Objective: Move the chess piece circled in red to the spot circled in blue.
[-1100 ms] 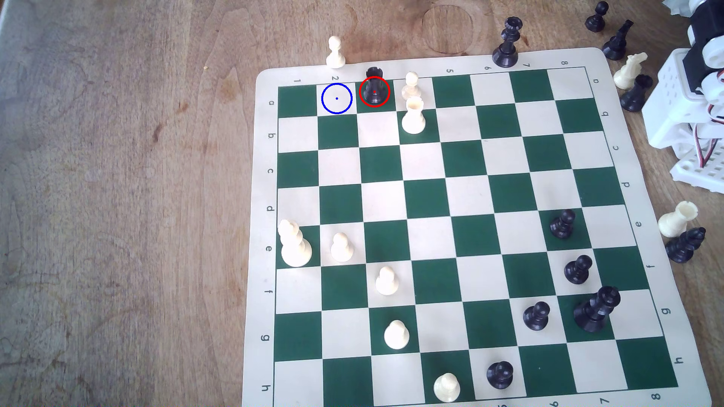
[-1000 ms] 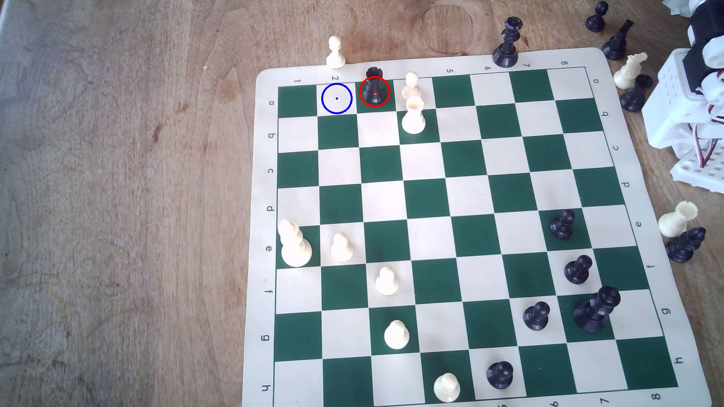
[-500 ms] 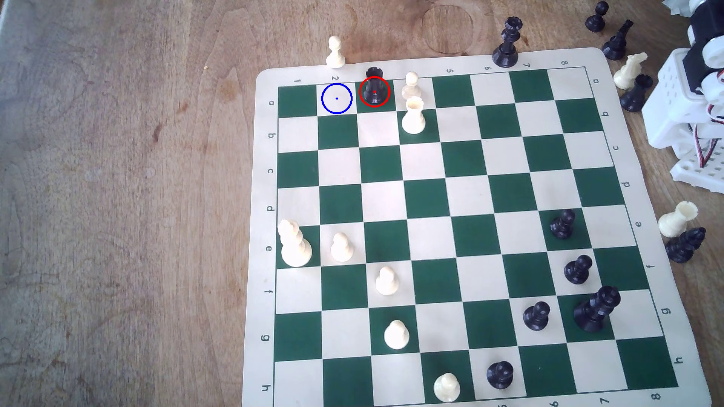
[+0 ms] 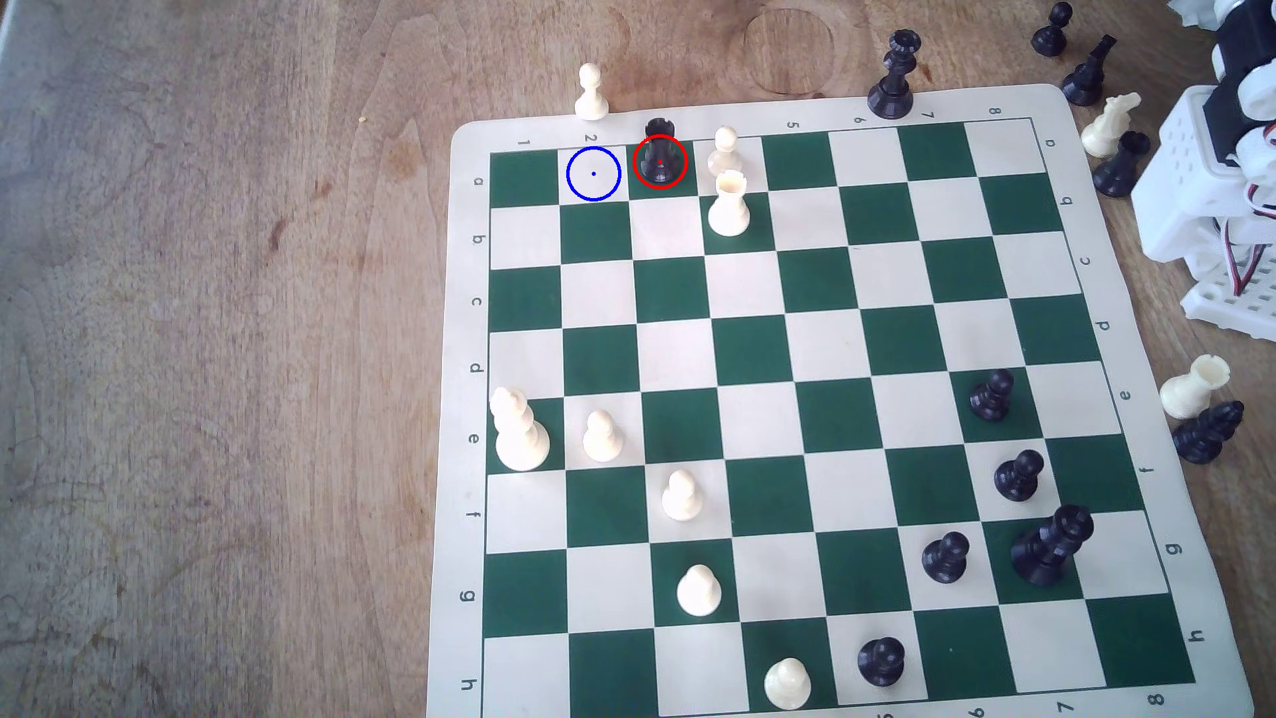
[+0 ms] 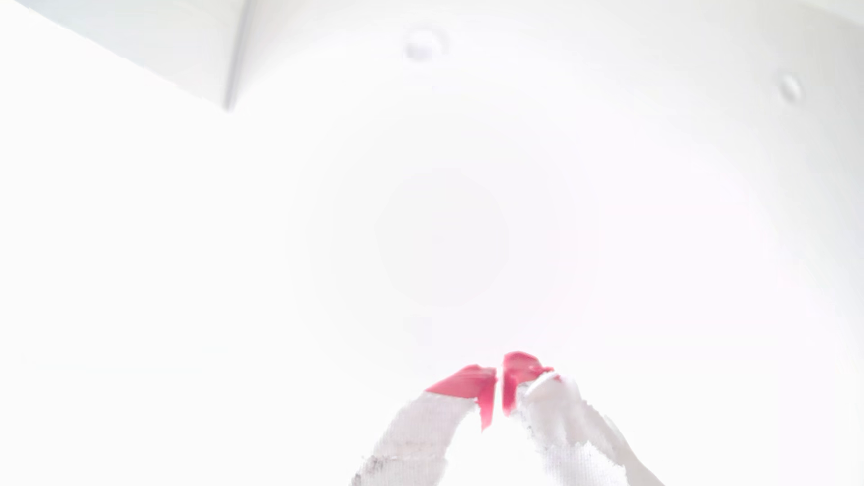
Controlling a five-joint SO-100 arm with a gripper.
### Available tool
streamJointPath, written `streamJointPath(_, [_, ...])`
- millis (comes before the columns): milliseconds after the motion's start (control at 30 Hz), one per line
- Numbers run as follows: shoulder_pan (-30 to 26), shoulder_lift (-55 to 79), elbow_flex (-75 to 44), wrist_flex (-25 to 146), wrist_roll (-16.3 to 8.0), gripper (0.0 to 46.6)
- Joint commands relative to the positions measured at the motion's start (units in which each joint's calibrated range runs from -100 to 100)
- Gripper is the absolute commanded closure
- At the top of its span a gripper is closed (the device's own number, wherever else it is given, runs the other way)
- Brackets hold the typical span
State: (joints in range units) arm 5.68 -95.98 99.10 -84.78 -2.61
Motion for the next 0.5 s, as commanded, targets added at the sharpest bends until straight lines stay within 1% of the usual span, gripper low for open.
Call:
streamJointPath(0, [-0.8,0.1,0.9,23.5,1.2,46.5])
streamJointPath(67, [-1.1,0.1,0.9,33.4,4.3,46.5])
streamJointPath(100, [-0.5,0.1,0.9,41.8,7.2,46.5])
streamJointPath(167, [-0.2,0.1,0.9,49.0,6.3,46.5])
streamJointPath(233, [-0.3,0.1,0.8,56.4,4.8,46.5])
streamJointPath(300, [-0.8,0.1,-0.9,67.4,2.9,46.5])
streamJointPath(367, [-0.6,0.6,-5.4,76.8,1.3,46.5])
streamJointPath(400, [-0.6,2.9,-11.0,84.5,0.6,46.5])
streamJointPath(467, [-0.6,6.3,-16.6,91.3,0.2,46.5])
